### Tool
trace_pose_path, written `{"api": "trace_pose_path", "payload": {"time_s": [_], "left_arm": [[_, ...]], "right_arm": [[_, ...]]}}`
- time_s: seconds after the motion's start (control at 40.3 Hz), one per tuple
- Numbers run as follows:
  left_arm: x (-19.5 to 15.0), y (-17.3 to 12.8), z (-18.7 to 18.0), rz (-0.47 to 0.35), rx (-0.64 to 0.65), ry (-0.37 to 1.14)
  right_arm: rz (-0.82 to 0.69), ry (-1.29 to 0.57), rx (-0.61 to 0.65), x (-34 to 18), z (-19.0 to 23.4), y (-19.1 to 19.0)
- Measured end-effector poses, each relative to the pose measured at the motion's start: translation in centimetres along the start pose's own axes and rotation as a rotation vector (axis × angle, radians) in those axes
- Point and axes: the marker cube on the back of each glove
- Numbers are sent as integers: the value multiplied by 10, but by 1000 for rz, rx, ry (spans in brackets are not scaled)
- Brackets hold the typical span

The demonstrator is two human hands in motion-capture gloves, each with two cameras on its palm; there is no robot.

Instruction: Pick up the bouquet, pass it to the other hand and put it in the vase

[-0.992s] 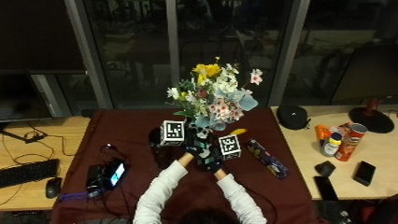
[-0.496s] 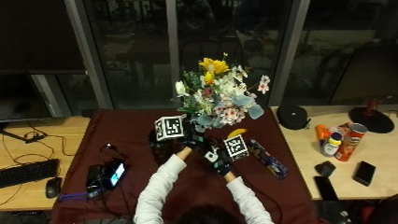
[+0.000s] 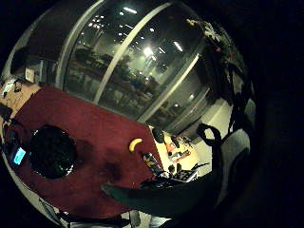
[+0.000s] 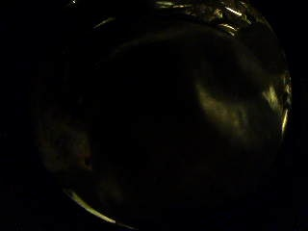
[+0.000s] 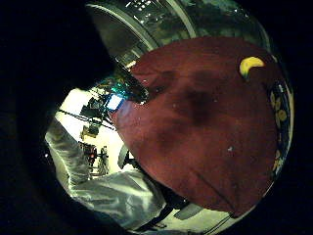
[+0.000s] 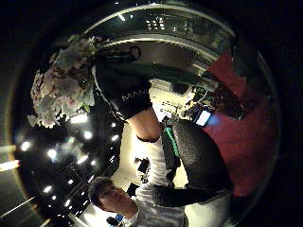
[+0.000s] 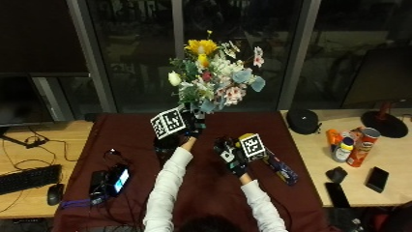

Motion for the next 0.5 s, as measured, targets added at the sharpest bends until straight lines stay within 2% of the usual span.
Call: {"api": "trace_pose_path", "payload": {"time_s": [0.124, 0.248, 0.496], "left_arm": [[6, -16, -15, -27, 63, -17], [9, -31, -29, -47, 103, -14], [-11, -52, -52, -40, 185, -69]], "right_arm": [[-122, 4, 8, -1, -7, -8], [20, -5, 9, -13, -10, -2], [-15, 8, 7, -10, -12, -4]]}}
